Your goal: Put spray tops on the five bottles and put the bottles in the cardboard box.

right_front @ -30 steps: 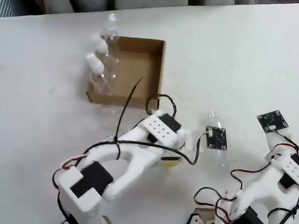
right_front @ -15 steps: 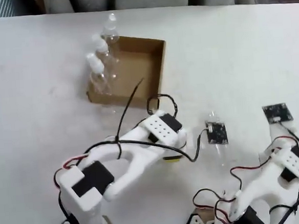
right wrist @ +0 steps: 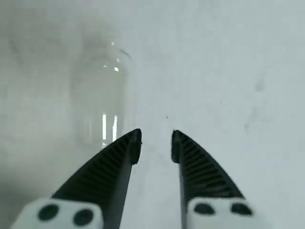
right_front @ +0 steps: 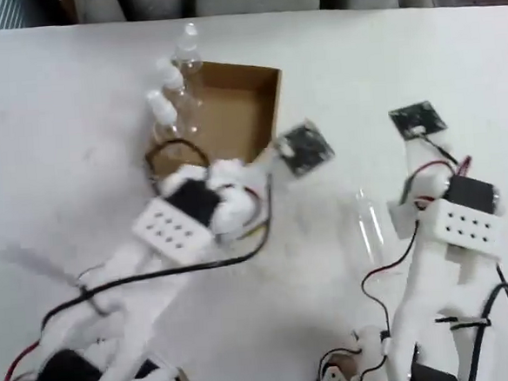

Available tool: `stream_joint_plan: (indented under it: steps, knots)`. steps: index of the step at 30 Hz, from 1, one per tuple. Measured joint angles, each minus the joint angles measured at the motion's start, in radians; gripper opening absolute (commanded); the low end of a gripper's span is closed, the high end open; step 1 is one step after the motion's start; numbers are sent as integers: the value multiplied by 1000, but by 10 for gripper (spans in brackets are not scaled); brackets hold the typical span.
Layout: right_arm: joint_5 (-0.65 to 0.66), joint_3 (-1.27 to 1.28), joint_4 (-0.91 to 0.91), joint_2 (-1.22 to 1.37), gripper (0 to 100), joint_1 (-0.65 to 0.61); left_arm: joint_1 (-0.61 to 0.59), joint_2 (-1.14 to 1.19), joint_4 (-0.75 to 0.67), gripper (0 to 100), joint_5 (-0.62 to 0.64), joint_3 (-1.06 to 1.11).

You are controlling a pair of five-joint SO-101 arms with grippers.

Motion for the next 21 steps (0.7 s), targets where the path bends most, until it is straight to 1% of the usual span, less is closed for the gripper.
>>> stream_joint_plan:
  steps: [3,6,9,12,15,21]
  knots:
    - [-32,0,0,0,204,-100,-133,-132,97,21,0,0]
    - [-68,0,0,0,223,-169,-287,-192,166,21,0,32]
    - [-121,0,0,0,248,-215,-445,-203,166,21,0,120]
    - [-176,0,-17,11,269,-235,-580,-209,104,21,2,242]
    - [-196,-5,-35,80,275,-239,-640,-209,32,21,2,348]
    - [-198,-126,-49,330,275,-256,-654,-209,-78,21,2,463]
